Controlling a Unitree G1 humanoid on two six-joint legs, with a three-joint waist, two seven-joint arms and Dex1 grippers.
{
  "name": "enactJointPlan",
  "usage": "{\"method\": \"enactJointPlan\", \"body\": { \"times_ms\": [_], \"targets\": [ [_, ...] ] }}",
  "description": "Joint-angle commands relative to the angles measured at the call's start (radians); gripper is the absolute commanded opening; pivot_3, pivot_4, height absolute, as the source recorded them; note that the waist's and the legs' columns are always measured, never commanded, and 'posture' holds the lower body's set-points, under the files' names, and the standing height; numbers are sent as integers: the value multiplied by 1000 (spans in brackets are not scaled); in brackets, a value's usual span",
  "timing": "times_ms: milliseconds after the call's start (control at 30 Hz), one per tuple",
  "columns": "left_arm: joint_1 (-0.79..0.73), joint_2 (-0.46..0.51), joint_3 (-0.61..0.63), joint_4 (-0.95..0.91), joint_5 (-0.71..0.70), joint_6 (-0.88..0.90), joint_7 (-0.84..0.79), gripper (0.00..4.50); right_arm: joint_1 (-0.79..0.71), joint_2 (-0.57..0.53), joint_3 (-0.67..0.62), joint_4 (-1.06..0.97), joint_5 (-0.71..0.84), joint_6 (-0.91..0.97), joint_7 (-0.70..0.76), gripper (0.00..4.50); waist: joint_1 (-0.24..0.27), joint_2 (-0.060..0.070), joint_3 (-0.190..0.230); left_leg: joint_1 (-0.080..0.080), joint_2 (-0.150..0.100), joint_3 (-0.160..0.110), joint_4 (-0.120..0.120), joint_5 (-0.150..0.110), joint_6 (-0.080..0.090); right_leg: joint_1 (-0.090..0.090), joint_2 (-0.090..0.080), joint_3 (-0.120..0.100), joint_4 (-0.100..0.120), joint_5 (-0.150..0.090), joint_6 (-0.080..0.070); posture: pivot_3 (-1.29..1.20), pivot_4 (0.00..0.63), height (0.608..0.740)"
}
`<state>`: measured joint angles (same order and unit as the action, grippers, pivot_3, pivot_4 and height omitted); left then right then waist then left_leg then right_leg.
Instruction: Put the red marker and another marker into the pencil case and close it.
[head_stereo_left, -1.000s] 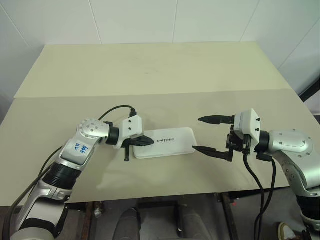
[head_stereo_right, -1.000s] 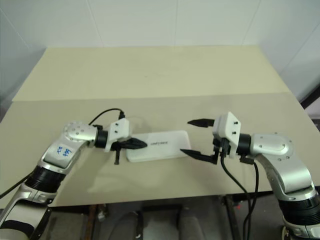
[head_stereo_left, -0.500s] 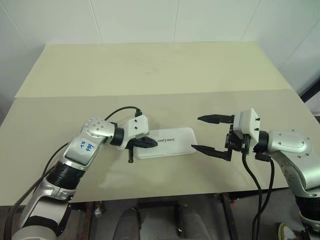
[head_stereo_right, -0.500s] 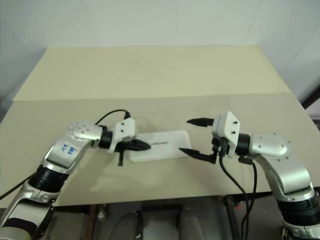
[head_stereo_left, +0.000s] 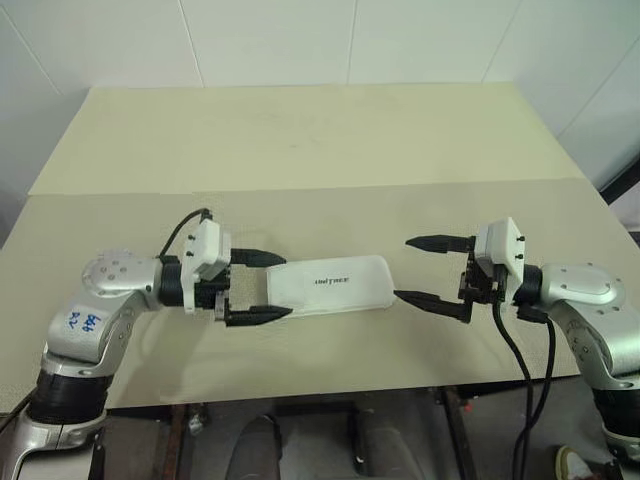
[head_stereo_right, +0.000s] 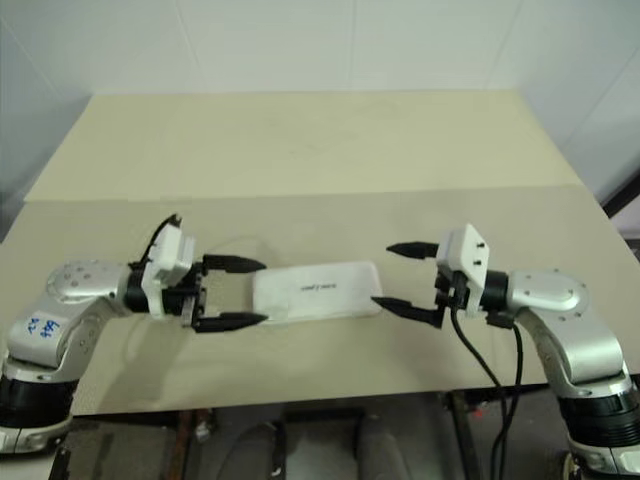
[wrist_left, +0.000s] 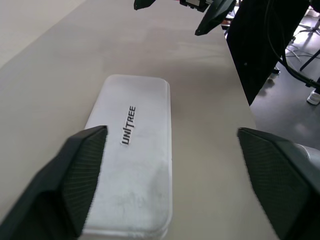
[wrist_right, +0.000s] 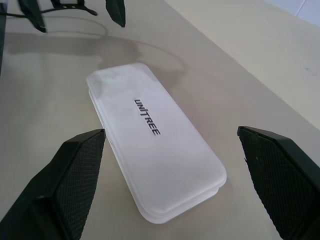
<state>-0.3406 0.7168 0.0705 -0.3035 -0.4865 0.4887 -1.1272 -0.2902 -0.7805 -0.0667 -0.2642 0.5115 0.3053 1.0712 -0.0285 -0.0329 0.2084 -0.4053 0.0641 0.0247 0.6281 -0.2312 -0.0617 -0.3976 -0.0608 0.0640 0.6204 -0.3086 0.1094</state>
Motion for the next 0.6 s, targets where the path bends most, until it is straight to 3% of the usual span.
{"method": "enactJointPlan", "body": {
  "times_ms": [33,600],
  "targets": [
    [26,9,53,-20,3,-51,35,4477,-12,-12,-41,4,1,-30,14,4500,0,0,0,0,0,0,0,0,0,0,0,0,0,0,0,0,150,740],
    [45,28,65,-31,-11,-84,66,4477,-33,1,-45,73,-35,-75,25,4500,-1,0,0,0,0,0,0,0,0,0,0,0,0,0,0,0,150,740]
  ]
}}
